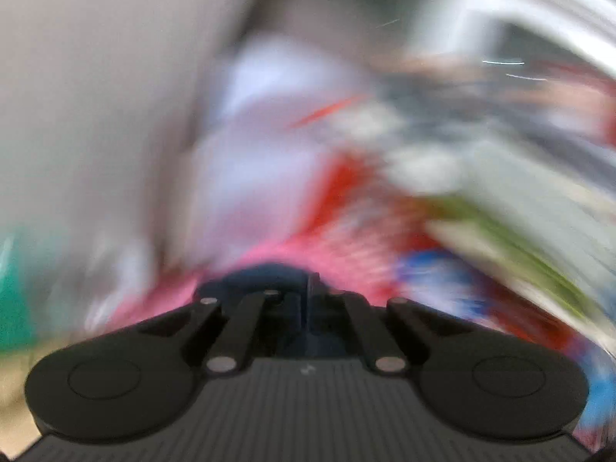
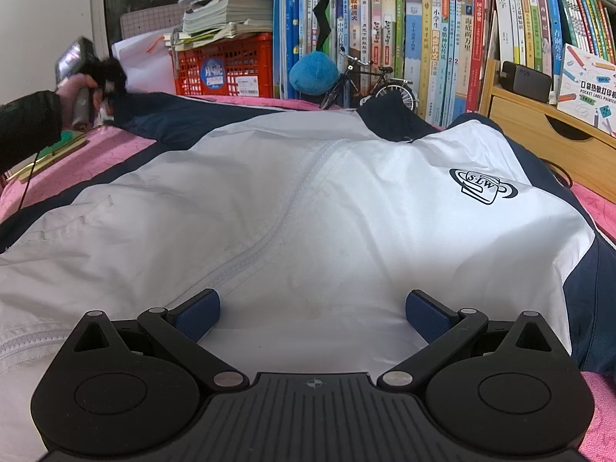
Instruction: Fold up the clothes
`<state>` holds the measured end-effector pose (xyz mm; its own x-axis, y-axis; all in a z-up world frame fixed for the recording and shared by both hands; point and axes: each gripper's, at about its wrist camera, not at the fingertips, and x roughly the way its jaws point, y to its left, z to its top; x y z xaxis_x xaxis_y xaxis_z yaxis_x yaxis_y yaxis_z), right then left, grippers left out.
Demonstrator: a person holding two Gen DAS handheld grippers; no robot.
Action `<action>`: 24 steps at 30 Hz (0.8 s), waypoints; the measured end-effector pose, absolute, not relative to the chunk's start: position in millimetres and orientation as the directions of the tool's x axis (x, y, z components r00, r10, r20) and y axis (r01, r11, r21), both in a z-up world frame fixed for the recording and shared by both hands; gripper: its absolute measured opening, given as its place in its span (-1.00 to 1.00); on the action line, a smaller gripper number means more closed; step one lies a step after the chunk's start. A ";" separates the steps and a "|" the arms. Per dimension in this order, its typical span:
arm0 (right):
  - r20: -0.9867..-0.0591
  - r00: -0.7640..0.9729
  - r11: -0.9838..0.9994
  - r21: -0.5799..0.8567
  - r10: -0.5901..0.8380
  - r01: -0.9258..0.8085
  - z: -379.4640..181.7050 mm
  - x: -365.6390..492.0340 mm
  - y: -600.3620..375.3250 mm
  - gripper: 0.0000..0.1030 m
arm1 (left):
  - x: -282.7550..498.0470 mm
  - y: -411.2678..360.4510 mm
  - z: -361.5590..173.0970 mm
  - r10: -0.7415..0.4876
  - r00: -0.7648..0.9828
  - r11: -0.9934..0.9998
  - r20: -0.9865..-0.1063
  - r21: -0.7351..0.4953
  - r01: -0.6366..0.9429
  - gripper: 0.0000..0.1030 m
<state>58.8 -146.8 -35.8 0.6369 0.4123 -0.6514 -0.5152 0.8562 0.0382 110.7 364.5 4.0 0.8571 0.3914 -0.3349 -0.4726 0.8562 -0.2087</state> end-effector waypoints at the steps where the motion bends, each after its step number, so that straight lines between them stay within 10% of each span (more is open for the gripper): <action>1: -0.651 0.637 0.856 0.039 0.413 -0.515 -35.9 59.0 -146.9 1.00 | 103.0 344.8 6.9 0.303 0.898 0.927 -0.318 -0.118 -0.355 -0.91; 7: -0.652 0.637 0.858 0.039 0.410 -0.512 -35.9 59.1 -146.7 1.00 | 86.2 301.5 -32.1 -0.094 0.752 0.993 -0.653 -0.113 0.025 -0.77; 16: -0.562 0.683 0.810 -0.041 0.466 -0.586 13.7 87.3 -58.1 0.46 | 45.9 314.8 -7.6 -0.262 0.819 0.920 -0.511 -0.389 0.051 -0.01; 18: -0.567 0.656 0.785 -0.028 0.498 -0.619 9.1 105.3 -30.4 -0.10 | 55.6 322.6 -2.9 -0.202 0.839 0.923 -0.505 -0.385 -0.009 0.26; 24: -0.575 0.617 0.768 0.029 0.537 -0.640 -17.5 139.2 21.4 -0.26 | 93.5 343.2 6.2 0.030 0.852 0.924 -0.523 -0.310 -0.223 0.54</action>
<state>139.2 21.4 -17.5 0.6175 0.5371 -0.5746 -0.6403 0.7675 0.0293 93.5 343.2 6.2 0.8520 0.0301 -0.5227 -0.2226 0.9244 -0.3096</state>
